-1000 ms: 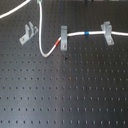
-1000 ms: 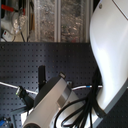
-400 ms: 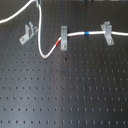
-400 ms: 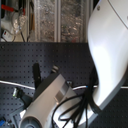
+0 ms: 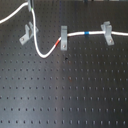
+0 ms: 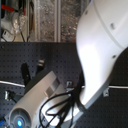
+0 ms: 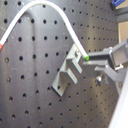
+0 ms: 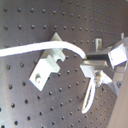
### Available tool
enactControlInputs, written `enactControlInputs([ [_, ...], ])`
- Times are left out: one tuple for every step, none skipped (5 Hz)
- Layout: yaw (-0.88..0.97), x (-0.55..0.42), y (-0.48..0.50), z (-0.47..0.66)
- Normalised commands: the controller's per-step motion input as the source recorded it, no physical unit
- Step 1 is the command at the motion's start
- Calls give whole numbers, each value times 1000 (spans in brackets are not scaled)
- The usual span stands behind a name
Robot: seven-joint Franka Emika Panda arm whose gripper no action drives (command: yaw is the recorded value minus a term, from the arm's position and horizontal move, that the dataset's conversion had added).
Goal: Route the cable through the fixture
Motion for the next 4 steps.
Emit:
enactControlInputs([
  [-568,-226,292,419],
  [-474,-326,243,245],
  [-454,-341,163,247],
  [-151,-75,52,108],
])
